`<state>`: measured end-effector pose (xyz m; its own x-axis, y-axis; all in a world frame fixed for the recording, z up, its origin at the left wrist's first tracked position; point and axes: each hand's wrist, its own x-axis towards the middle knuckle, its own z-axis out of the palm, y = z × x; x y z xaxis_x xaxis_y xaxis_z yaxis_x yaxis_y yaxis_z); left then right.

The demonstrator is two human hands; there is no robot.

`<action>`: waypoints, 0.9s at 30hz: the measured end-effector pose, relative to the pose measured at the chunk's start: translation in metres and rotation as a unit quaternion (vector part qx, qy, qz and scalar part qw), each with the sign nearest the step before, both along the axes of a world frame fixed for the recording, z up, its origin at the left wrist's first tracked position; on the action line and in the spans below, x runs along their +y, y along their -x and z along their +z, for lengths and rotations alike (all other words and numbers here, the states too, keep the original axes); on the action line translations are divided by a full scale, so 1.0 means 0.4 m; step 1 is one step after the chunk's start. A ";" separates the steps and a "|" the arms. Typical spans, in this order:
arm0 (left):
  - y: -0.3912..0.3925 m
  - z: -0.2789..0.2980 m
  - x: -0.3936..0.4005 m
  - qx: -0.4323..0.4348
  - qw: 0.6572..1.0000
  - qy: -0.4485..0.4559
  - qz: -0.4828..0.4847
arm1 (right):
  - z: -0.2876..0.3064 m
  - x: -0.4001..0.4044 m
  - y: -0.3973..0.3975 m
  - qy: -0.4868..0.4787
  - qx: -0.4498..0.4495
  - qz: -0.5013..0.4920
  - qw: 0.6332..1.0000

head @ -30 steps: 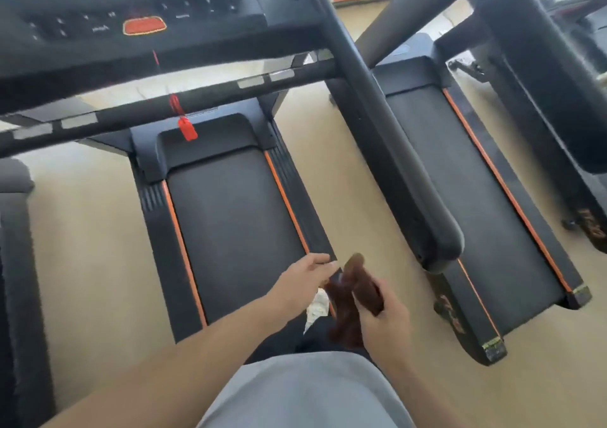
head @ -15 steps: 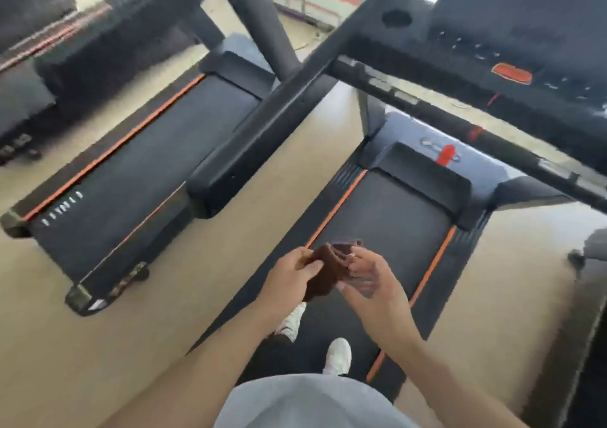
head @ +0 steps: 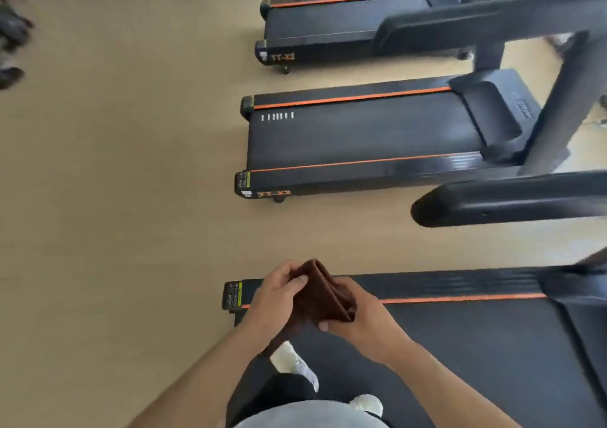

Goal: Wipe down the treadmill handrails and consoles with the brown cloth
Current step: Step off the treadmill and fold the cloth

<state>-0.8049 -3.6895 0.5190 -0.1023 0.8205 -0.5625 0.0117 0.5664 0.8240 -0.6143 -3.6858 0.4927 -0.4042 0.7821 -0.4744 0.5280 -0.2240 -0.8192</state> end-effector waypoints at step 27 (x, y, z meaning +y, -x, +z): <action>0.592 0.049 0.274 -0.112 0.842 -0.057 0.524 | 0.128 0.576 0.850 0.006 0.150 0.353 0.924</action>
<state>-1.0419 -3.5797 0.5387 -0.7057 0.3950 -0.5882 -0.6092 0.0855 0.7884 -0.9545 -3.4555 0.5441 -0.9259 0.2691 -0.2650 0.2955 0.0793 -0.9520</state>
